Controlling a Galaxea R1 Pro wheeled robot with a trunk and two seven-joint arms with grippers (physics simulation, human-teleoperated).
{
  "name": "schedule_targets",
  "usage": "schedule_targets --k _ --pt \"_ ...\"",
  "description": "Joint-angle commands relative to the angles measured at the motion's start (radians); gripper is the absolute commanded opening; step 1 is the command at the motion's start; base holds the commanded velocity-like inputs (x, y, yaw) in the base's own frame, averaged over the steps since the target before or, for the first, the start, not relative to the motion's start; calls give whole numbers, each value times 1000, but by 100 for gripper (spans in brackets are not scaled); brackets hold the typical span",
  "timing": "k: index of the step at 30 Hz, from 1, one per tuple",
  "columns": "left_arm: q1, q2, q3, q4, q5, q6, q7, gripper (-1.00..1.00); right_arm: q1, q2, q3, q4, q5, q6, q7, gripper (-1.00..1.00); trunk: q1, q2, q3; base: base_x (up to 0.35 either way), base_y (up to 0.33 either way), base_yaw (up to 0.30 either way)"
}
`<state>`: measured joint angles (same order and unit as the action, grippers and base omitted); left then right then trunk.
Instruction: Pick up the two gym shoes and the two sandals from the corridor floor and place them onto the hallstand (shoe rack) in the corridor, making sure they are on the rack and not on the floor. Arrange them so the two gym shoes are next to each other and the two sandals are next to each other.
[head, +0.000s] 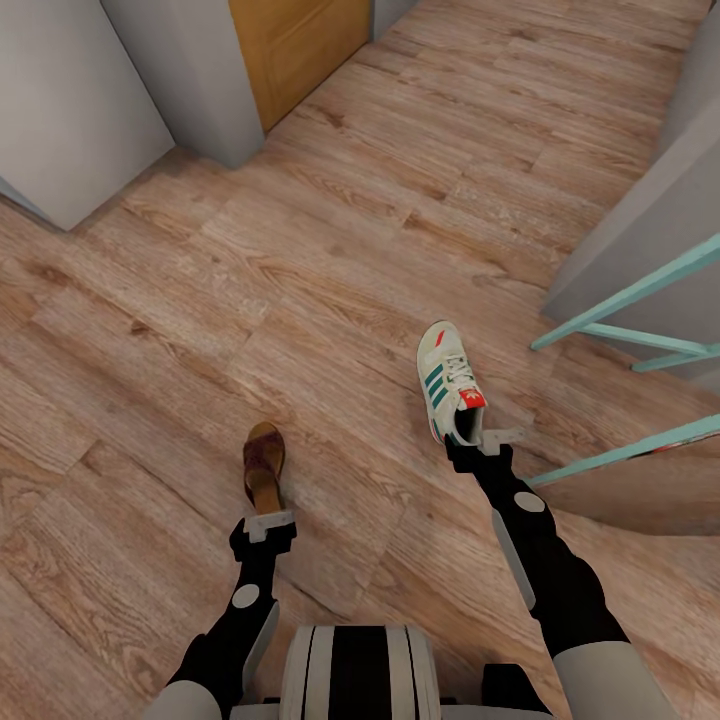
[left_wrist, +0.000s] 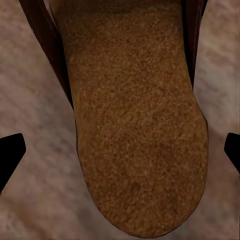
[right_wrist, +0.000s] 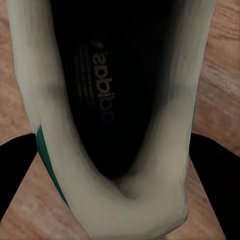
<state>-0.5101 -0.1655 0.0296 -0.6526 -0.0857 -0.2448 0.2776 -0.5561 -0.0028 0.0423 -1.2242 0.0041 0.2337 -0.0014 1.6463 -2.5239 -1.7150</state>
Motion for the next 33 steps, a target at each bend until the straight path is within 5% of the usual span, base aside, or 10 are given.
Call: schedule_targets --k 1,26,27,33 --pt "0 -1 3 1 -9 -2 3 100 0 0 1 -1 1 6 0 -100 0 0 0 60 0 0" --pt "5 0 4 1 -9 -4 3 100 0 0 0 -3 1 6 0 -100 0 0 0 7 0 0" --pt "5 0 4 1 -8 -4 3 -100 0 0 1 -3 1 6 0 -100 0 0 0 0 0 0" --pt "5 1 4 1 -4 -4 3 -100 0 0 1 -2 1 6 0 -100 0 0 0 0 0 0"
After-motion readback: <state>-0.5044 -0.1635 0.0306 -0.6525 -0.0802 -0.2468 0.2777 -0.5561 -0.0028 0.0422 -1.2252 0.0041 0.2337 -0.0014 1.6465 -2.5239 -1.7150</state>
